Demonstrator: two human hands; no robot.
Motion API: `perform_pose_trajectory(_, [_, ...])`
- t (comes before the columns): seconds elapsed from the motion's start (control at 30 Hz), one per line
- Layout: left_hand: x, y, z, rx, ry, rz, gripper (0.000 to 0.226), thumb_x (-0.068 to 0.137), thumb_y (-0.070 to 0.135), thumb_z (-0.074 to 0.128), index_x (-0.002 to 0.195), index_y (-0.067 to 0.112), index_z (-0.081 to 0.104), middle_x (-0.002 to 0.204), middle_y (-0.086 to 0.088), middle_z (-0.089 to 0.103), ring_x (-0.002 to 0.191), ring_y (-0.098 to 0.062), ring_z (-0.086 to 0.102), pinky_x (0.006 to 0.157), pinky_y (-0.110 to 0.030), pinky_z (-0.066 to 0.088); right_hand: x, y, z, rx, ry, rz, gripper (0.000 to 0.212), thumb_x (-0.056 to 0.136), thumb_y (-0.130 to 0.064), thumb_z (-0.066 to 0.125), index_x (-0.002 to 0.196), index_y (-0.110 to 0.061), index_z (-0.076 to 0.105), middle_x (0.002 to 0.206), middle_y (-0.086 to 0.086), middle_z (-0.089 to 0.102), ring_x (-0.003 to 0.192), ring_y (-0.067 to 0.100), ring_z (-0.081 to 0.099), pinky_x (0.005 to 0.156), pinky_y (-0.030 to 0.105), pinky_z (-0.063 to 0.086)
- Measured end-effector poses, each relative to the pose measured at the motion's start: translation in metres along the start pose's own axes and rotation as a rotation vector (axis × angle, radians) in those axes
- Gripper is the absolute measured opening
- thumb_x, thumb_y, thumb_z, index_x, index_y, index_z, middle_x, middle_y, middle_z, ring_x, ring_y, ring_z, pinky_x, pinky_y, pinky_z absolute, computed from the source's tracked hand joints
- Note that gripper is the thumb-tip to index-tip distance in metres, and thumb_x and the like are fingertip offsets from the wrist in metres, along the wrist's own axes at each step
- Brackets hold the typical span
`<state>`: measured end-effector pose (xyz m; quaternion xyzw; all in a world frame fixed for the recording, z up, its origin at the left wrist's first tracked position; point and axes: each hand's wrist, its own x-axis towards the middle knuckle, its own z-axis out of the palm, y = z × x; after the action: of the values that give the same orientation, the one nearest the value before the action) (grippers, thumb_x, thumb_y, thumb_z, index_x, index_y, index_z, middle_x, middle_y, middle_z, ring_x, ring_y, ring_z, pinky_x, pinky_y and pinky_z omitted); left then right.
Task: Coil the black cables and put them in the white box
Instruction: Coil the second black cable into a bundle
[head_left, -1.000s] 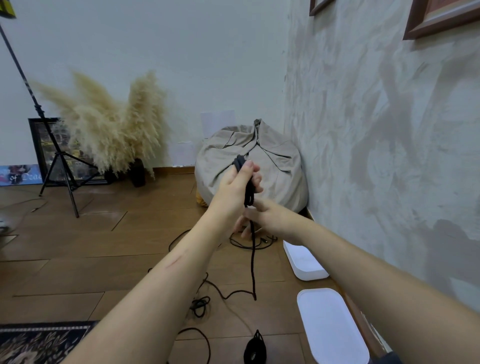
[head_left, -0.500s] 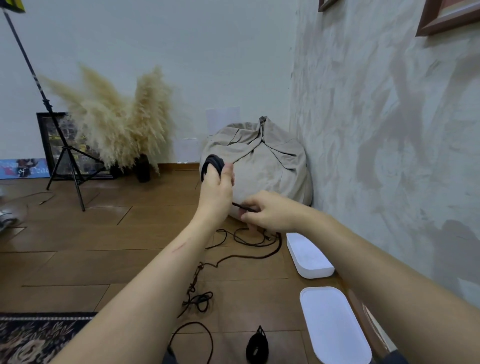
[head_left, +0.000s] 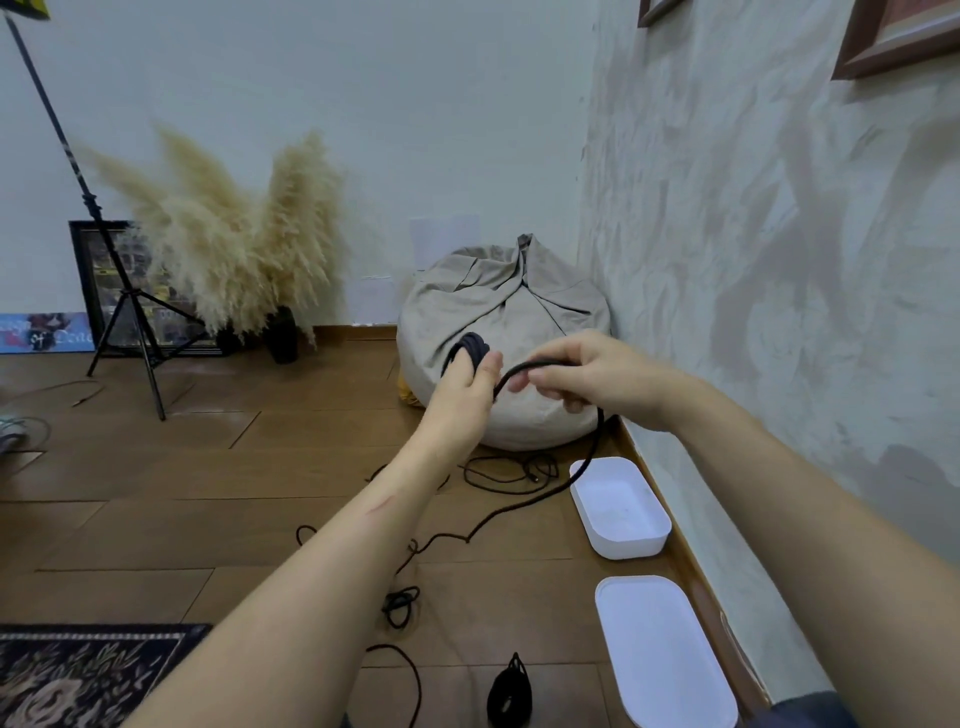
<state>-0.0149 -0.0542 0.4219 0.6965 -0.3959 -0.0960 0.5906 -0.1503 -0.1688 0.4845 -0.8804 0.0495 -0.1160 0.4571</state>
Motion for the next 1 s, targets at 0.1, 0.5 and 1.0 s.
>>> perform_pose_trajectory(0.1, [-0.005, 0.01, 0.006, -0.202, -0.116, -0.028, 0.03, 0.112, 0.028, 0.036, 0.093, 0.021, 0.058, 0.072, 0.01, 0.052, 0.072, -0.009, 0.047, 0.076, -0.029, 0.042, -0.001, 0.002, -0.006, 0.096, 0.041, -0.001, 0.022, 0.104, -0.01, 0.049, 0.105, -0.007, 0.07, 0.064, -0.005, 0.041, 0.055, 0.01, 0.028, 0.049, 0.021, 0.025])
perform_pose_trajectory(0.5, [-0.02, 0.026, 0.024, -0.346, -0.143, -0.085, 0.046, 0.112, 0.038, 0.026, 0.095, 0.011, 0.059, 0.069, 0.001, 0.048, 0.064, -0.012, 0.048, 0.069, -0.027, 0.05, -0.002, 0.008, -0.006, 0.2, 0.163, -0.064, 0.024, 0.103, -0.023, 0.056, 0.086, -0.019, 0.072, 0.069, 0.005, 0.038, 0.06, 0.018, 0.022, 0.053, 0.031, 0.017])
perform_pose_trajectory(1.0, [-0.029, 0.03, 0.02, -0.213, -0.127, 0.006, 0.024, 0.109, 0.028, 0.041, 0.11, 0.012, 0.058, 0.077, 0.003, 0.045, 0.074, -0.011, 0.044, 0.076, -0.032, 0.045, 0.005, 0.017, 0.001, 0.257, 0.316, -0.027, 0.018, 0.096, -0.023, 0.067, 0.097, -0.005, 0.069, 0.073, 0.001, 0.057, 0.054, 0.011, 0.034, 0.05, 0.023, 0.025])
